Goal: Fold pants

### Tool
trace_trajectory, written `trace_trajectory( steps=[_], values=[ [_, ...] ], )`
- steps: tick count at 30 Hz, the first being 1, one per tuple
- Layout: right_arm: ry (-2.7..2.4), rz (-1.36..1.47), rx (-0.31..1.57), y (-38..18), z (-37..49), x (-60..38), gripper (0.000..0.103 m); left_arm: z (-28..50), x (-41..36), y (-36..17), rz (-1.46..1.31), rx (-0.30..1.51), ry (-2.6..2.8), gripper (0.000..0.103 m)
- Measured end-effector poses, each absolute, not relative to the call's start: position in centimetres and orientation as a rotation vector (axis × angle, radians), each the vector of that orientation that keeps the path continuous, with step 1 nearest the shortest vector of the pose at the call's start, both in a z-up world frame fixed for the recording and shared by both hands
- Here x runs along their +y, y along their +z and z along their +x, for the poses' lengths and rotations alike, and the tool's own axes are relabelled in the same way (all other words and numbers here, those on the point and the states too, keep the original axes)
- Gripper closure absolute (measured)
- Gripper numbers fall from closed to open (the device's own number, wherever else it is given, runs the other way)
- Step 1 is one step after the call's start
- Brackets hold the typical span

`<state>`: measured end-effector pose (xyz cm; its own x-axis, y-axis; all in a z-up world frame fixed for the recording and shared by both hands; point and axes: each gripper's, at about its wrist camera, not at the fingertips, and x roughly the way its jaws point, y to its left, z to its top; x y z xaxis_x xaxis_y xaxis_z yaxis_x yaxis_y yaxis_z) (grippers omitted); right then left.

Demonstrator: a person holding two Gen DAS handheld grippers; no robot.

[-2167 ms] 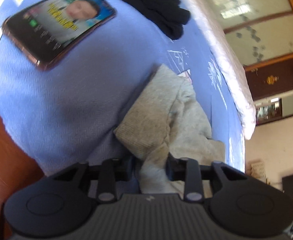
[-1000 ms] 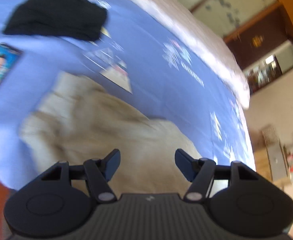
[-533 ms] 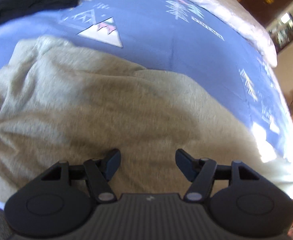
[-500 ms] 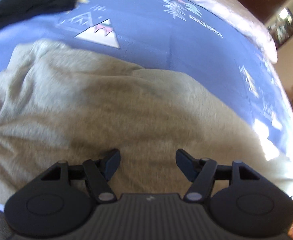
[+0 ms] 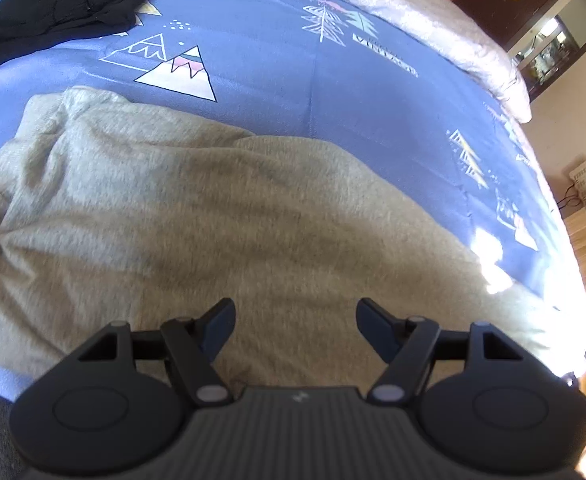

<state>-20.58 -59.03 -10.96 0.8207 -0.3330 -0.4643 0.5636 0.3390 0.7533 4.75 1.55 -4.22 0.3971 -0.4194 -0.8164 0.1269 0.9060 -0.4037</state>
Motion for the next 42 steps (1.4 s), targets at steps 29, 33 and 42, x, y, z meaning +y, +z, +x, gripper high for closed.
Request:
trace_trajectory(
  steps=[29,33,42],
  values=[
    [0.359,0.518,0.789,-5.6,-0.7,-25.6,0.069,4.0,7.0,-3.9,-0.494,1.069,-0.472,0.035],
    [0.296,0.576,0.667,-3.6,-2.6,-28.1,0.067,4.0,10.0,-3.4,-0.556,1.024,-0.472,0.035],
    [0.146,0.603,0.798,-8.5,0.0,-29.3,0.074,2.7,17.7,-2.4,-0.67,0.915,-0.326,0.034]
  ],
)
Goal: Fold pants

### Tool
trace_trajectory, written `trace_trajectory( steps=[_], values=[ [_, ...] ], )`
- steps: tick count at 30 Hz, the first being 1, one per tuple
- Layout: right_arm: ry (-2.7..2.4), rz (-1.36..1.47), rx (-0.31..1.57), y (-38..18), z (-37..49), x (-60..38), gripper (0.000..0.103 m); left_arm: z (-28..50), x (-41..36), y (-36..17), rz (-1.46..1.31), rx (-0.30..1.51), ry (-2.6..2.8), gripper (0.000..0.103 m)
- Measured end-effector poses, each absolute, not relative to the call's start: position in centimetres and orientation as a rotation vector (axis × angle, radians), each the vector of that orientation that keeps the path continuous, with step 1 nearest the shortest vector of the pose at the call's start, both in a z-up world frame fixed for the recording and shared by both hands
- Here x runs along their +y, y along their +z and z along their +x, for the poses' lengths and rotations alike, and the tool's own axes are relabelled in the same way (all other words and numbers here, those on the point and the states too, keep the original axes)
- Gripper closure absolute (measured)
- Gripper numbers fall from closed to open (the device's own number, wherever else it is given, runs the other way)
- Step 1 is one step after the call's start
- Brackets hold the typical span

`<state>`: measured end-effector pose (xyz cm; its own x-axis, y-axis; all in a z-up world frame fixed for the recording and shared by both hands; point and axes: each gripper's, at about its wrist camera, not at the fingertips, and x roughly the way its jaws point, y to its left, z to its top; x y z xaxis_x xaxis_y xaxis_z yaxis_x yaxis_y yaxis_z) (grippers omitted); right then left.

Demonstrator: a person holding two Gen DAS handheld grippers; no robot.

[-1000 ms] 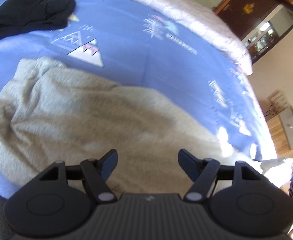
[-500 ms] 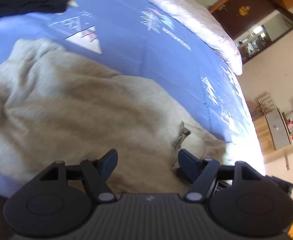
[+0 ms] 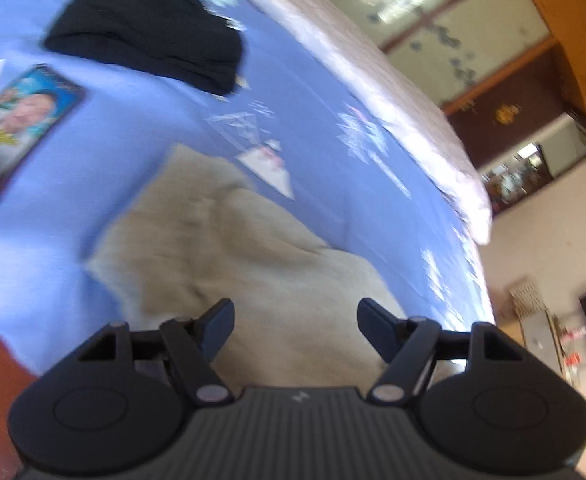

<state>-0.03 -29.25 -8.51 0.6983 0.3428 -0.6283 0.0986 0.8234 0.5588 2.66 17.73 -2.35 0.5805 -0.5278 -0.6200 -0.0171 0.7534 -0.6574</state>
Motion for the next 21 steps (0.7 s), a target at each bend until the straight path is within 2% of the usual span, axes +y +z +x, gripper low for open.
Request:
trace_trajectory(
  steps=[2,7,10,12,14,19,20,21],
  values=[
    [0.129,0.635,0.801,-7.3,-0.4,-30.0,0.073,2.5,18.9,-2.8,-0.69,0.92,-0.304,0.034],
    [-0.001,0.717,0.57,-4.0,-6.2,-34.5,0.066,2.9,18.8,-2.8,-0.693,0.916,-0.321,0.034],
    [-0.143,0.746,0.516,-4.1,-9.4,-37.0,0.051,4.0,15.5,-2.3,-0.65,0.943,-0.412,0.034],
    [-0.21,0.787,0.513,-5.3,-11.3,-38.0,0.034,5.0,11.8,-1.7,-0.597,0.958,-0.502,0.034],
    [-0.22,0.807,0.543,-6.7,-12.0,-38.2,0.029,5.8,7.6,-1.0,-0.534,0.983,-0.594,0.034],
    [-0.228,0.717,0.649,-8.0,-10.7,-37.7,0.03,6.7,-3.5,0.2,-0.361,1.031,-0.775,0.033],
    [-0.218,0.699,0.658,-7.7,-10.7,-37.4,0.042,6.6,-5.2,0.3,-0.33,1.039,-0.789,0.033],
    [-0.196,0.688,0.673,-7.3,-10.5,-37.0,0.074,6.7,-6.7,0.2,-0.307,1.053,-0.792,0.033]
  ],
)
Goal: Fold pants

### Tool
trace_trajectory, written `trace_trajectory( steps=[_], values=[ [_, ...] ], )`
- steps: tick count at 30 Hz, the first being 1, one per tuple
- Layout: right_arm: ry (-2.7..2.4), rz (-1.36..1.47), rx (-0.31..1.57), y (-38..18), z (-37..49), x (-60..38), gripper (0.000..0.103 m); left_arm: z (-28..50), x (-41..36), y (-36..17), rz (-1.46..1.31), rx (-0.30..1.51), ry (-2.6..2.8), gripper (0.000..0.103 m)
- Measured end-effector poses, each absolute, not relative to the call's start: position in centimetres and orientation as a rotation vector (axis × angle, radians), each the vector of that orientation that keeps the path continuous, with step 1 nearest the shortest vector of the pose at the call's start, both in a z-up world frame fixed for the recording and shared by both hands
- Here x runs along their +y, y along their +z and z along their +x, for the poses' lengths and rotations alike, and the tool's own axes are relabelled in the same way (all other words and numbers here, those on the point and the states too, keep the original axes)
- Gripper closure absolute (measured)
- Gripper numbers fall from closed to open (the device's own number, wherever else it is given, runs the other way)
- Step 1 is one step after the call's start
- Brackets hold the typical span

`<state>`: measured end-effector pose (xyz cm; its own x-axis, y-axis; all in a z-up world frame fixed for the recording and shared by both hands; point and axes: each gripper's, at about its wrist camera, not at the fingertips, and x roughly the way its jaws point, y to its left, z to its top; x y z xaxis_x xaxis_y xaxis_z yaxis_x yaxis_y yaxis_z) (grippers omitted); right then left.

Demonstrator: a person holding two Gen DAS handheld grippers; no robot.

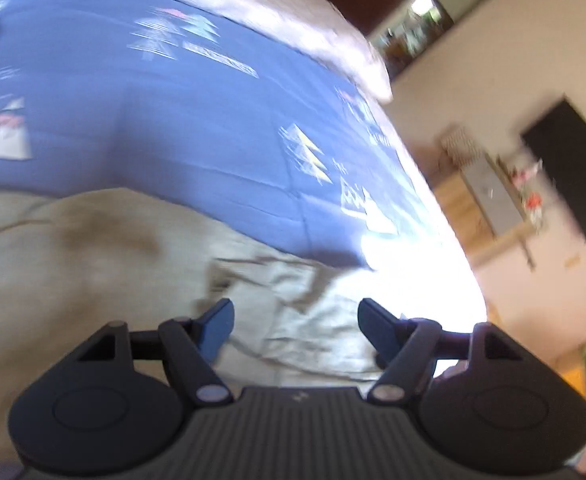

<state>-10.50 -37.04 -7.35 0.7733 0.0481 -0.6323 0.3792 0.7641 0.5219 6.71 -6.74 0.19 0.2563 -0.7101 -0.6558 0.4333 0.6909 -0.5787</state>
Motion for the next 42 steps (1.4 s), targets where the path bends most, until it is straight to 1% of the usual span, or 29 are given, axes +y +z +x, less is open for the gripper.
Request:
trace_trajectory(
  steps=[1,2,3,4,6,8,9,10,11,12,14,15,16,17,18,19,21,22,27,29,32,35,36,37,39,40,42],
  values=[
    [-0.16,0.697,0.664,-6.7,-10.5,-36.6,0.083,6.7,-7.9,0.1,-0.297,1.07,-0.792,0.033],
    [-0.118,0.686,0.632,-5.7,-10.5,-35.8,0.082,6.7,-8.8,0.0,-0.302,1.083,-0.796,0.033],
    [-0.074,0.637,0.608,-4.6,-10.4,-34.4,0.082,6.5,-9.4,-0.1,-0.31,1.09,-0.809,0.031],
    [-0.045,0.572,0.596,-3.6,-10.2,-32.9,0.083,6.3,-9.9,0.0,-0.311,1.092,-0.82,0.025],
    [0.033,0.389,0.573,-1.6,-9.2,-28.8,0.082,6.0,-10.7,0.3,-0.286,1.087,-0.827,0.02],
    [0.111,0.272,0.579,-1.0,-8.4,-25.4,0.082,5.7,-10.8,0.7,-0.25,1.08,-0.839,0.02],
    [0.146,0.207,0.594,-1.0,-8.0,-23.5,0.082,5.6,-10.8,0.9,-0.234,1.074,-0.843,0.019],
    [0.167,0.152,0.601,-1.1,-7.7,-22.1,0.082,5.4,-10.6,1.0,-0.212,1.066,-0.837,0.015],
    [0.191,0.073,0.597,-1.2,-8.0,-20.2,0.082,5.4,-10.3,1.0,-0.187,1.057,-0.819,0.014],
    [0.203,0.021,0.582,-1.1,-8.1,-19.0,0.082,5.4,-9.8,1.1,-0.167,1.051,-0.796,0.016],
    [0.214,-0.025,0.557,-0.7,-8.1,-17.4,0.082,6.0,-8.6,0.5,-0.153,1.047,-0.745,0.039],
    [0.211,-0.027,0.547,-0.4,-8.1,-17.2,0.082,6.5,-7.9,0.1,-0.153,1.054,-0.729,0.072],
    [0.209,-0.023,0.538,-0.1,-8.1,-17.1,0.081,7.1,-7.1,-0.4,-0.16,1.068,-0.717,0.091],
    [0.22,-0.012,0.526,0.1,-8.1,-17.1,0.076,7.7,-5.9,-0.6,-0.198,1.08,-0.716,0.091],
    [0.231,0.002,0.506,0.4,-8.4,-17.2,0.067,8.5,-4.5,-0.5,-0.255,1.089,-0.716,0.092],
    [0.245,0.013,0.486,0.6,-8.6,-17.3,0.057,9.3,-3.1,-0.3,-0.305,1.096,-0.717,0.092],
    [0.237,-0.002,0.468,0.7,-9.0,-17.2,0.024,10.5,0.1,0.7,-0.368,1.074,-0.696,0.092],
    [0.227,-0.021,0.472,0.4,-9.0,-17.0,0.021,11.0,1.7,1.4,-0.378,1.05,-0.682,0.092],
    [0.261,-0.047,0.609,-1.6,-7.3,-15.9,0.023,12.3,10.7,4.4,-0.452,0.961,-0.622,0.092],
    [0.304,-0.046,0.625,-1.8,-6.8,-15.0,0.027,12.2,13.8,4.9,-0.45,0.945,-0.581,0.092],
    [0.38,-0.053,0.627,-1.7,-5.2,-13.9,0.027,12.0,18.2,3.9,-0.441,0.964,-0.498,0.091],
    [0.465,-0.059,0.667,-2.3,-4.2,-12.6,0.027,12.1,21.3,0.8,-0.472,1.037,-0.418,0.089],
    [0.49,-0.061,0.695,-2.5,-4.0,-12.1,0.026,12.1,21.8,-0.3,-0.469,1.048,-0.398,0.083],
    [0.506,-0.066,0.726,-3.0,-3.7,-11.7,0.026,12.0,22.0,-1.4,-0.44,1.047,-0.371,0.065],
    [0.511,-0.089,0.784,-4.0,-3.3,-10.8,0.025,12.2,22.4,-3.3,-0.366,1.053,-0.255,0.04],
    [0.51,-0.102,0.786,-3.8,-3.6,-10.4,0.025,12.3,22.6,-4.0,-0.37,1.067,-0.224,0.04],
    [0.522,-0.067,0.78,-2.7,-4.1,-11.2,0.026,11.9,23.5,-4.4,-0.477,1.072,-0.239,0.041]
  ],
)
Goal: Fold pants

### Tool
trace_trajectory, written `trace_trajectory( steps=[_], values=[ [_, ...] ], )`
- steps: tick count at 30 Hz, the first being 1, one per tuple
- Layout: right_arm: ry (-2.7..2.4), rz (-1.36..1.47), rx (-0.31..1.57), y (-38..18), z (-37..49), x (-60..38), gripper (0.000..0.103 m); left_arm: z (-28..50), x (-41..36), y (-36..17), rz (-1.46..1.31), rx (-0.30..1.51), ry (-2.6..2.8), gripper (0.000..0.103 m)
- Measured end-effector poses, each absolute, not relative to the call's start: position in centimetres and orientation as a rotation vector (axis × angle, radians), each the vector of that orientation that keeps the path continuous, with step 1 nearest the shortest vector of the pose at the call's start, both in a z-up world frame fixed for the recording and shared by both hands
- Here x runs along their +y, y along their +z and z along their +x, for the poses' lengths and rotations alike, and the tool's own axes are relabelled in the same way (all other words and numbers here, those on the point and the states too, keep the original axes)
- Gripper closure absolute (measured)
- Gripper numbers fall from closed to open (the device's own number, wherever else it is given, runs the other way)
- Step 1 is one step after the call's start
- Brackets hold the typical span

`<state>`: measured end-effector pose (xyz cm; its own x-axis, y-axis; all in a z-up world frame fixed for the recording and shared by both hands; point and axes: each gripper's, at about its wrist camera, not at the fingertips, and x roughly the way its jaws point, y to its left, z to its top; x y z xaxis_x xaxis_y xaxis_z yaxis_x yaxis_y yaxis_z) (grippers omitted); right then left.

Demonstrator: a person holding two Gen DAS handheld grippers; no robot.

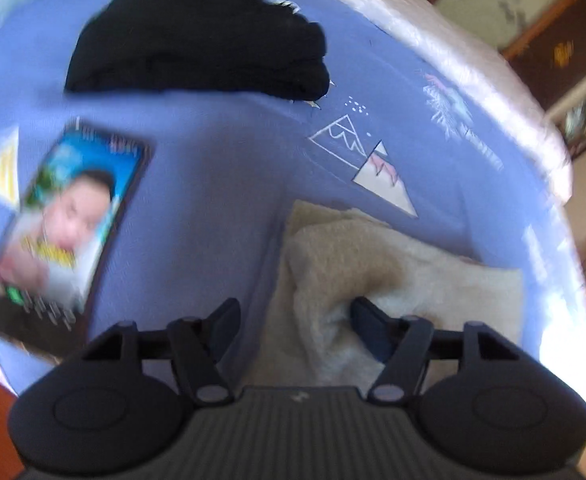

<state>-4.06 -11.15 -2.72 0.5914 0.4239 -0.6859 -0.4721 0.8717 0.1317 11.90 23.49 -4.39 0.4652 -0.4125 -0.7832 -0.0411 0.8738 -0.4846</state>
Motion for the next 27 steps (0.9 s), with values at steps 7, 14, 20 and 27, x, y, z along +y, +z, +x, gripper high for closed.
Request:
trace_trajectory(
  steps=[7,14,20,27],
  values=[
    [0.555,0.339,0.697,1.4,-2.4,-15.7,0.046,8.3,24.7,1.3,-0.598,0.843,-0.416,0.04],
    [0.555,0.423,0.809,0.4,2.0,-12.1,0.082,10.4,20.3,-0.1,-0.54,0.885,-0.561,0.044],
    [0.722,0.351,0.888,0.0,1.3,-8.7,0.079,7.2,21.4,-1.8,-0.455,1.026,-0.638,0.064],
    [0.746,0.345,0.945,-1.3,2.1,-7.2,0.082,5.9,24.3,-4.2,-0.428,1.132,-0.49,0.067]
  ],
)
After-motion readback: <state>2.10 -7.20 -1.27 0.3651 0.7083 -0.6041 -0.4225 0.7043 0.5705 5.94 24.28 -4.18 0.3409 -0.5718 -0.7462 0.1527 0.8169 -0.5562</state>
